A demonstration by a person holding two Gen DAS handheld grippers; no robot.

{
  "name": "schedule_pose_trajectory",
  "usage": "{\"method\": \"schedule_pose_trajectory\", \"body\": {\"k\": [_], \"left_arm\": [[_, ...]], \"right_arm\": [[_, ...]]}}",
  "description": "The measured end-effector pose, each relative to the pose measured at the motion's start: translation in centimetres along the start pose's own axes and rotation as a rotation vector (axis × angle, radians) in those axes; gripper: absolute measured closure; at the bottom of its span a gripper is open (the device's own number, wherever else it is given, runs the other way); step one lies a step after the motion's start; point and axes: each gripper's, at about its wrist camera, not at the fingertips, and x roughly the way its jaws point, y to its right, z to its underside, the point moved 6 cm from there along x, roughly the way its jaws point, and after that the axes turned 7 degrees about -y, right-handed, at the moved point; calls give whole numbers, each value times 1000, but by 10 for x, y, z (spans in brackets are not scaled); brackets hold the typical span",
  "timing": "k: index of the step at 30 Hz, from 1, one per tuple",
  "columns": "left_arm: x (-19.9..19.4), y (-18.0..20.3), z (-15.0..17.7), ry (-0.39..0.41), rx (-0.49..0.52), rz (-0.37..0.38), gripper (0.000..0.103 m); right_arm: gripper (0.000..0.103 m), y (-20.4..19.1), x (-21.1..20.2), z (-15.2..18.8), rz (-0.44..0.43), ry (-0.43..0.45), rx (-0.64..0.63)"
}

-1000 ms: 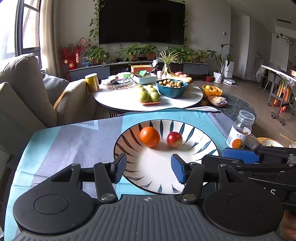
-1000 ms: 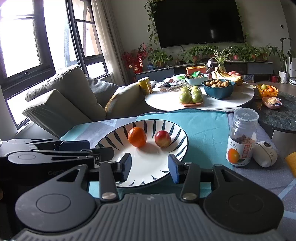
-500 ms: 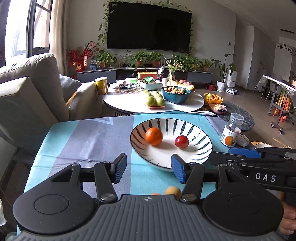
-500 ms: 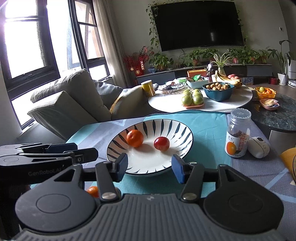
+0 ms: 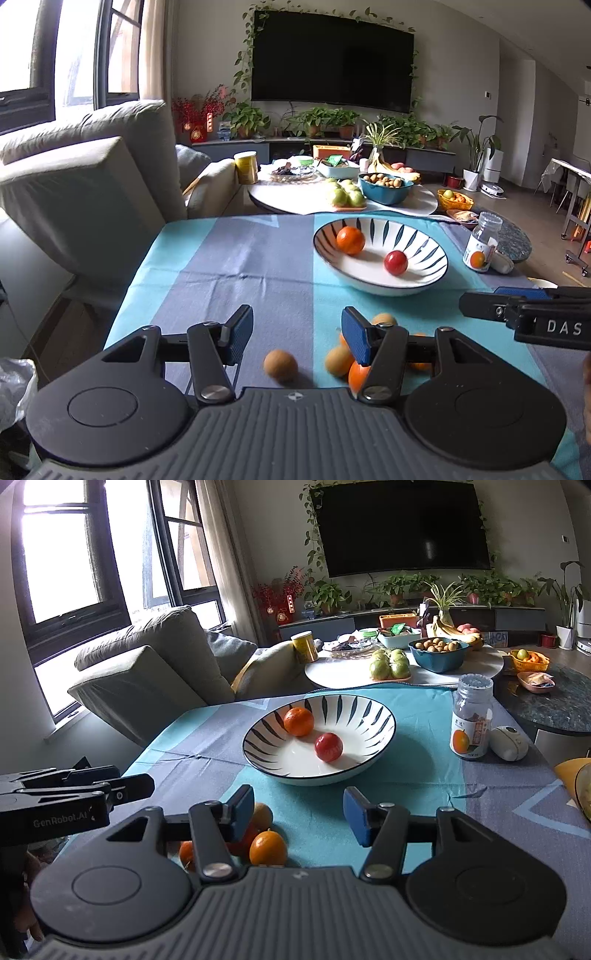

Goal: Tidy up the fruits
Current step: 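Withdraw both grippers from the bowl back toward the loose fruit, then grasp a brown kiwi with the left gripper while the right gripper grasps an orange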

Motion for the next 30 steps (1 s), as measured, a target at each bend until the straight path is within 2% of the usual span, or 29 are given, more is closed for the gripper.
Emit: {"method": "schedule_pose_trajectory", "body": {"k": [9,22,26,30], "left_arm": [[-4,-8,33,-68,-10,-26,53],[14,-19,51,-129,-38,-50,54],[19,-19,52,-147,-42,-32,62],[22,-20,54,-166,-48,-30,66]], "right_arm": [[24,-16,-4,13,-24,-21,-24],[24,-31,-2,23,-46,-44,-59],[24,-38,1,26,-55,-56,-74],[24,-45,5,29,-66,-69,-91]]}}
